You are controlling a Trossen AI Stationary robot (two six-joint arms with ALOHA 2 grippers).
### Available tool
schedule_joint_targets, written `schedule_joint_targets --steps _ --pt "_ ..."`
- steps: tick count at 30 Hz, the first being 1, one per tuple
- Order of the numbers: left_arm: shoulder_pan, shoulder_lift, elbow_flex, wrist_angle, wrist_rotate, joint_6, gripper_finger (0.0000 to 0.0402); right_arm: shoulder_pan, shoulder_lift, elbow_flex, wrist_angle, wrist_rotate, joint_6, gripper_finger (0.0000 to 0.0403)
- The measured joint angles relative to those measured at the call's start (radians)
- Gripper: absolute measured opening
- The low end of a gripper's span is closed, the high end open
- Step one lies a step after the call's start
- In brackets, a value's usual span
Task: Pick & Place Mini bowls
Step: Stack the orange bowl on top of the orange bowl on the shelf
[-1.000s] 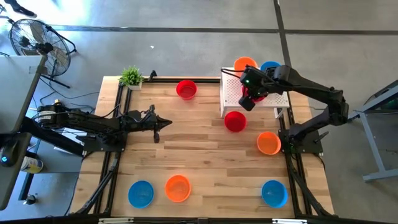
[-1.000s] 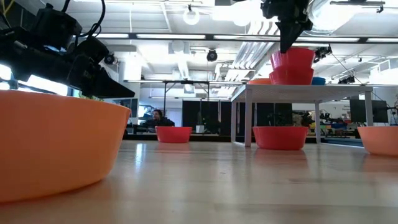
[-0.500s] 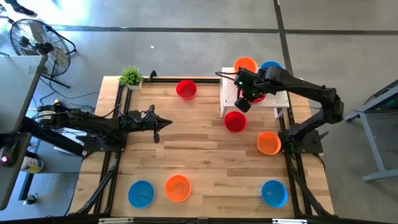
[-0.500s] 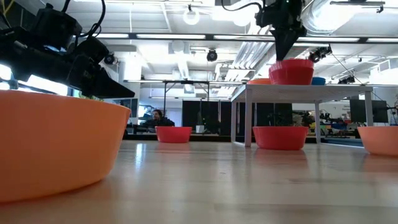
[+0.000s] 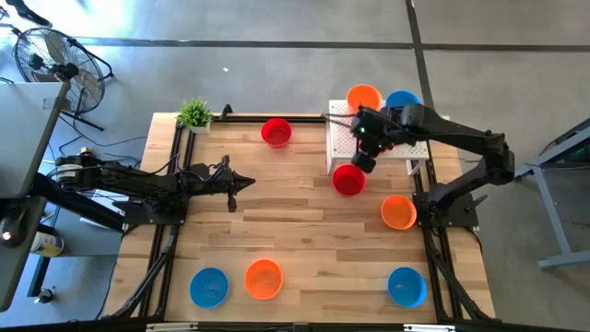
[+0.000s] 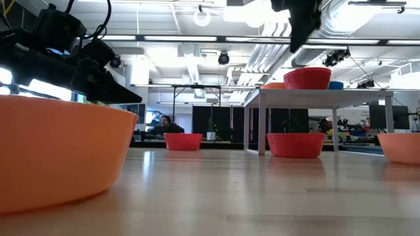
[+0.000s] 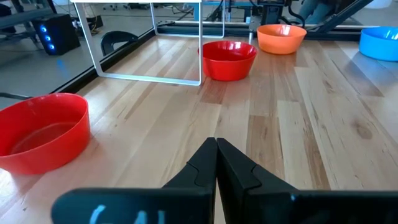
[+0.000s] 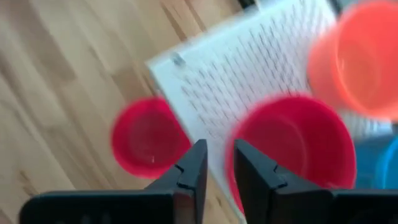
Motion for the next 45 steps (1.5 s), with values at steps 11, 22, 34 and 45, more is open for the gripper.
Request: schedule_joint_targets --steps 11,22,34,45 --pt "0.0 0.0 0.0 -0.018 0.041 -0.169 0.0001 0.222 -0.238 -0.454 0.682 -0.001 -0.098 0.001" --pt "0.0 0.0 0.0 -0.003 0.025 -0.206 0.0001 0.495 -0.298 -0.727 0.859 0.214 0.056 0.0014" --pt "0.0 0.0 0.0 0.004 0.005 -0.18 0.0001 0.837 -0.257 -0.726 0.57 0.332 0.568 0.0014" --pt "0.0 0.0 0.0 0.002 0.005 -0.18 0.0001 0.926 -0.154 -0.726 0.265 0.157 1.123 0.0099"
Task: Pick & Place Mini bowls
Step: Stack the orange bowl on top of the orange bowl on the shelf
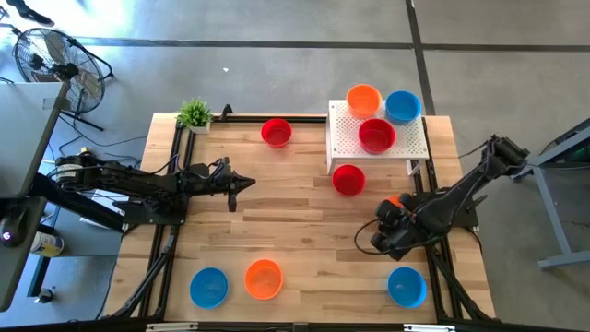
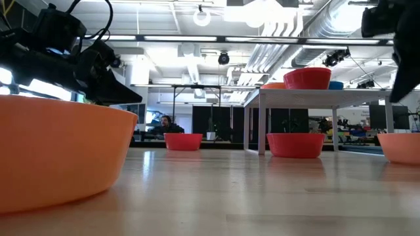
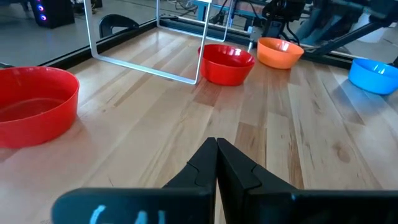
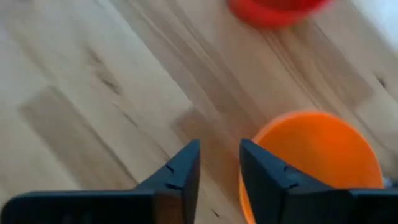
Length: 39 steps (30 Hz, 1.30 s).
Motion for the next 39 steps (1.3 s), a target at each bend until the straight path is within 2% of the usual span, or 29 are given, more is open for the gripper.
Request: schedule_joint_targets --steps 4,8,13,18,26,29,35,39 --pt "0.0 0.0 0.0 -0.002 0.0 0.0 0.0001 -0.012 0.066 0.0 -0.029 -0.062 0.052 0.0134" --pt "0.0 0.0 0.0 -0.015 0.0 0.0 0.0001 -0.043 0.149 0.0 -0.029 -0.105 0.082 0.0149" --pt "0.0 0.0 0.0 -0.02 -0.001 0.0 0.0001 -0.097 0.254 0.0 -0.039 -0.134 0.116 0.0141" --pt "0.0 0.0 0.0 -0.02 -0.001 0.0 0.0001 -0.138 0.324 0.0 -0.001 -0.168 0.075 0.0112" --pt "0.0 0.0 0.0 -0.02 -0.001 0.0 0.0001 -0.145 0.331 0.001 0.182 -0.174 -0.13 0.0009" --pt "0.0 0.0 0.0 -0.02 -0.001 0.0 0.0001 -0.139 0.324 0.02 0.215 -0.174 -0.207 0.0012" --pt "0.0 0.0 0.0 -0.02 -0.001 0.0 0.0001 -0.108 0.323 0.153 0.261 -0.189 -0.448 0.0003" --pt "0.0 0.0 0.0 -0.02 -0.001 0.0 0.0001 -0.104 0.322 0.238 0.277 -0.153 -0.547 0.0006"
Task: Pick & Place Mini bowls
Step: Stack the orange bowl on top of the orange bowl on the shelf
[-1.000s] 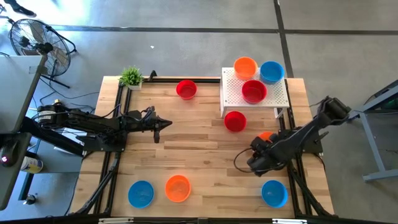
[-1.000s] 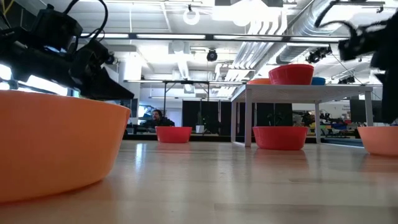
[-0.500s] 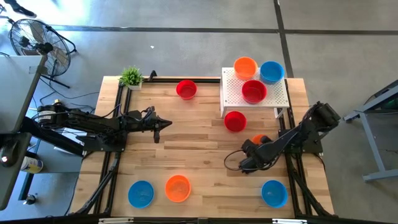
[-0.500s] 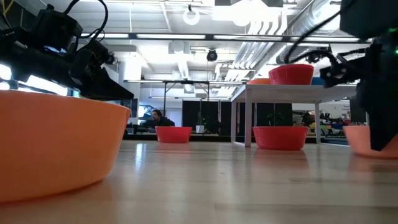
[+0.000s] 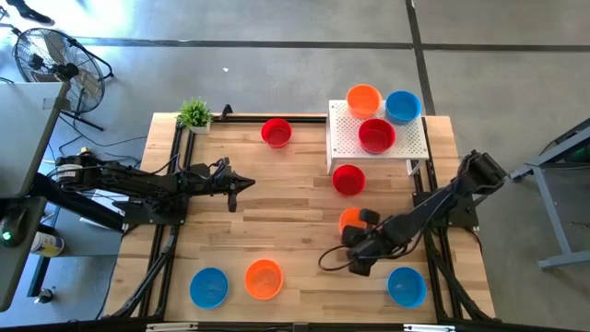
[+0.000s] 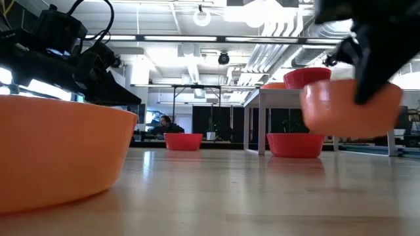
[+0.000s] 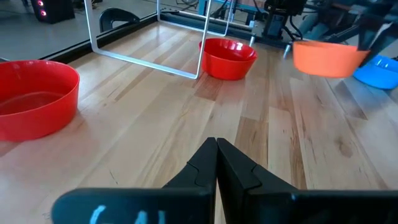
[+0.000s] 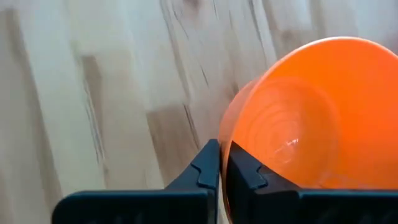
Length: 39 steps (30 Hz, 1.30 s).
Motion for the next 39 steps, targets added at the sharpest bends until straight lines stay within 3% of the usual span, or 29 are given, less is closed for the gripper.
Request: schedule_joint_targets --steps 4,10,16,28,35,37,39 --pt "0.0 0.0 0.0 0.0 0.0 0.0 0.0001 -0.015 0.0 0.004 0.057 0.019 -0.125 0.0003" --pt "0.0 0.0 0.0 -0.001 0.0 0.0 0.0001 -0.065 0.0 -0.085 0.119 -0.072 -0.168 0.0012" --pt "0.0 0.0 0.0 -0.008 0.0 0.0 0.0001 -0.062 0.0 -0.133 0.0 -0.083 -0.009 0.0044" --pt "0.0 0.0 0.0 -0.008 0.0 0.0 0.0001 -0.036 -0.064 -0.086 -0.206 -0.027 0.291 0.0192" --pt "0.0 0.0 0.0 -0.017 0.0 0.0 0.0001 -0.036 -0.157 -0.091 -0.446 0.053 0.639 0.021" --pt "0.0 0.0 0.0 -0.027 0.0 0.0 0.0001 -0.036 -0.167 -0.111 -0.458 0.052 0.631 0.021" --pt "0.0 0.0 0.0 -0.034 0.0 0.0 0.0001 -0.022 -0.172 -0.131 -0.376 0.034 0.522 0.021"
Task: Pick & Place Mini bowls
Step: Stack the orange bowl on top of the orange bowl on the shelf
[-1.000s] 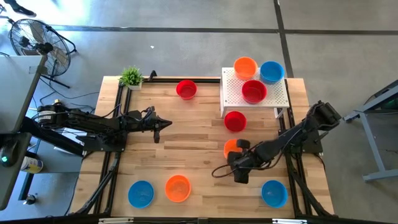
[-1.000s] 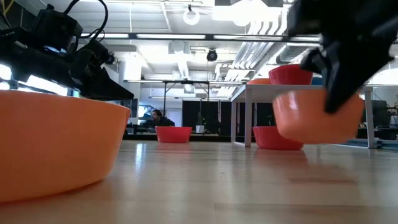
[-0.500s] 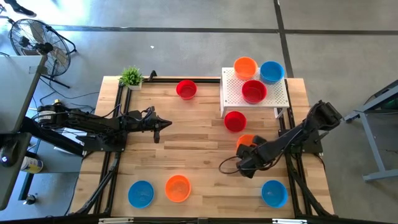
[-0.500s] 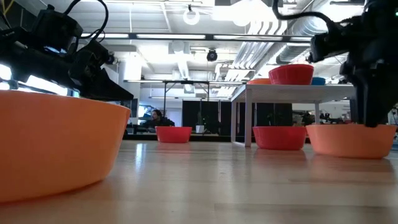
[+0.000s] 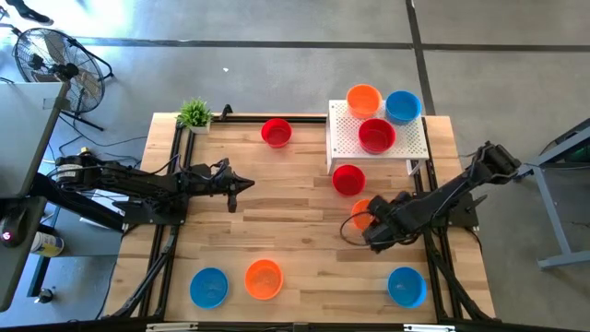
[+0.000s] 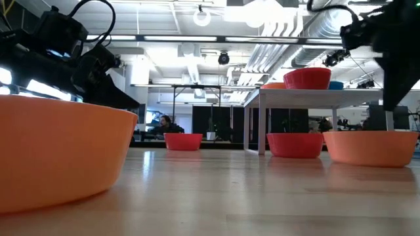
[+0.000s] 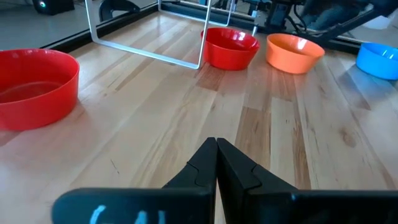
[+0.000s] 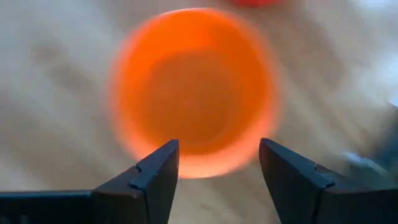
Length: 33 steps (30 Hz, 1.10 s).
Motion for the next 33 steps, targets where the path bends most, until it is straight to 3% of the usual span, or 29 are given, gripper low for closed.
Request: schedule_joint_targets --steps 5,13,16,20,22,27,33 --pt "0.0 0.0 0.0 0.002 -0.019 0.0 0.0001 0.047 0.024 -0.045 0.317 -0.027 -0.323 0.021" --pt "0.0 0.0 0.0 0.003 -0.035 0.0 0.0001 0.008 0.186 -0.048 0.316 -0.003 -0.424 0.0176" --pt "0.0 0.0 0.0 0.003 -0.035 0.0 0.0001 -0.016 0.231 -0.049 0.337 -0.052 -0.479 0.0135" --pt "0.0 0.0 0.0 0.003 -0.035 0.0 0.0001 -0.035 0.245 -0.048 0.354 -0.11 -0.527 0.0036" --pt "0.0 0.0 0.0 0.003 -0.035 0.0 0.0001 -0.035 0.243 -0.032 0.348 -0.117 -0.55 0.0012" --pt "0.0 0.0 0.0 0.003 -0.035 0.0 0.0001 -0.035 0.225 0.086 0.338 -0.123 -0.623 0.0007" --pt "0.0 0.0 0.0 0.003 -0.035 0.0 0.0001 -0.092 0.202 0.337 0.207 -0.033 -0.755 0.0004"
